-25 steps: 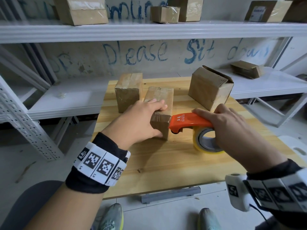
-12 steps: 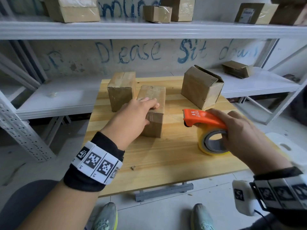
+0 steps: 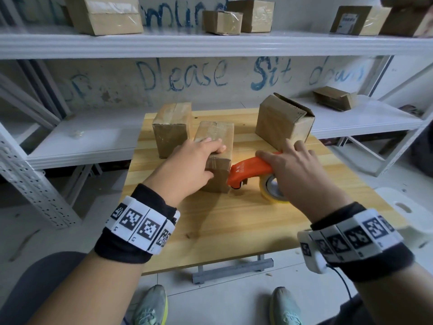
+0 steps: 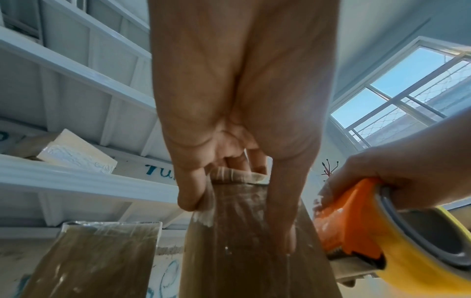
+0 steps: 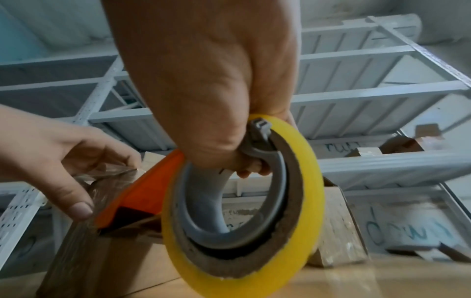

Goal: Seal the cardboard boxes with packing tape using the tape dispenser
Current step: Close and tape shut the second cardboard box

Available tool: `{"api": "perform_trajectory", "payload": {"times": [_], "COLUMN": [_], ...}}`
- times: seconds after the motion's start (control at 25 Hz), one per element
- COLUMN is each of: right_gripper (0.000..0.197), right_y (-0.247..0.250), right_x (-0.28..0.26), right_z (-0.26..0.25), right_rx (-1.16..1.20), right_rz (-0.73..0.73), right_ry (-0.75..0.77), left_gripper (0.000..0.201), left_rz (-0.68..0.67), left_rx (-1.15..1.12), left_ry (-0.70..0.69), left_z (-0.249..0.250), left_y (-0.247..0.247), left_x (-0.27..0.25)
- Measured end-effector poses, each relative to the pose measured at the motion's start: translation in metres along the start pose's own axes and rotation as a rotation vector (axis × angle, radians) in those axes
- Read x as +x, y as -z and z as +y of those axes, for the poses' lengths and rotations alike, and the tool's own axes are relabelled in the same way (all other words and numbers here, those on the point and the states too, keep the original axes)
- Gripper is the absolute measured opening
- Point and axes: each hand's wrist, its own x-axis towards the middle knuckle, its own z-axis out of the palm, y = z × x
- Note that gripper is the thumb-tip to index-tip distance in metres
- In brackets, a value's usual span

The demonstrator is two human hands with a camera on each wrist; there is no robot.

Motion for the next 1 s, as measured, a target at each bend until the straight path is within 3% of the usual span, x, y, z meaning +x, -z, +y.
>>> {"api": "perform_trajectory", "payload": {"times": [0.16,0.32,0.44,0.52,0.6,0.76,0.84,1.0], "right_gripper": [0.04,0.025,0.026,0.043,0.052,0.009,0.015,0.026], "right_y": [0.015,0.011,-0.001,0.002,0.009,0.006,-0.003,-0.015], "right_x": [0.015,0.026,0.023,0.016,0.011,0.009,0.009,0.012], "right_z": [-0.005,-0.02,-0.019,0.0,0.026,0.05,0.047,0.032], "right_rx": [-0.109,-0.101,-0.009,0.212,0.479,0.821,0.872,0.666], "right_rz": [-0.003,-0.101,-0.059,-0.094,-0.144,-0.175,-0.195,-0.251], "right_ry": [0.035,0.157,0.153,0.069,-0.136,-0.561,-0.659,-0.641], "left_gripper": [0.061,0.059,0.067,0.078,0.082,0.074,0.064,0.052], "left_rz": [-0.01,0.008,-0.024,-0.077,-0.104,-0.143,-0.2,-0.234], "left_rx": [-0.024,-0.023,-0.057,-0.113,-0.13,-0.18,-0.242,-0.32], "left_ry": [0.004,-0.005,0.019,0.049,0.067,0.055,0.038,0.012], "left_z": [0.0,0.003,-0.006,-0.013,-0.016,-0.013,-0.014,-0.014], "left_y": [0.004,0.001,-0.003,-0.003,-0.002,0.004,0.01,0.018], "left_x": [0.001,0.003,0.007,0.01,0.012,0.011,0.009,0.009]}}
